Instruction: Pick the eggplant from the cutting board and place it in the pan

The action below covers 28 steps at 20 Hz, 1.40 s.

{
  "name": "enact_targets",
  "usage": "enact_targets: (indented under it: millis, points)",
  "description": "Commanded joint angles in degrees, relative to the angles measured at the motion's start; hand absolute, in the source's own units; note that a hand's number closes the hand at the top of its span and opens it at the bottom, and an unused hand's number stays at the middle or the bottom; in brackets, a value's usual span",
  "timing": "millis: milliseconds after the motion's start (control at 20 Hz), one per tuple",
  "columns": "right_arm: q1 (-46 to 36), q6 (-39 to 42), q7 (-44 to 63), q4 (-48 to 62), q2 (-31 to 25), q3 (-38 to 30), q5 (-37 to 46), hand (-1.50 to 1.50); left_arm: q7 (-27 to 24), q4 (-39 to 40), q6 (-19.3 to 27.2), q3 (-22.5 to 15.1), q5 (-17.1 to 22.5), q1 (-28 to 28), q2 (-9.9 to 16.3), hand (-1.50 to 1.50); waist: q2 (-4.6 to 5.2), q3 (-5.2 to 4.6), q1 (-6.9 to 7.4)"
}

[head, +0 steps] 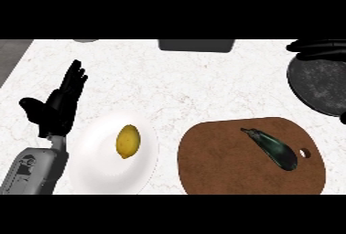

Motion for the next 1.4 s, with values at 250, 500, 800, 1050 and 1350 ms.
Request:
enact_targets:
  millis: [250,500,800,1050,1350]
  points:
    - [-0.06,10.81,-8.13,-4.08,-0.16,7.41,-3.01,-1.5,1.3,-2.56,0.5,-0.34,-0.25,2.39,-0.74,0.0,-0.59,0.04,-1.11]
    - [1.99,7.62,-7.08,-6.23,-2.76,9.63,2.01,-1.5,2.14,-2.43,0.96,1.44,-0.39,1.61,-0.03,0.0,-0.62,0.04,-2.02]
    - [0.93,5.07,-2.31,-3.26,2.39,10.26,5.15,-1.5,2.24,-4.03,-0.86,1.23,-0.59,2.83,0.03,0.0,-0.54,0.01,-1.62]
    - [1.11,4.76,-3.44,-0.11,2.39,11.05,10.49,-1.5,2.54,-1.63,-0.08,1.82,-1.67,0.45,-0.88,0.0,-0.36,0.01,-1.81]
    - [0.73,4.24,-4.65,-0.43,3.94,16.18,14.59,-1.5,-0.73,-1.43,-2.9,3.67,-0.49,3.99,0.74,0.0,-0.49,-0.02,-1.61]
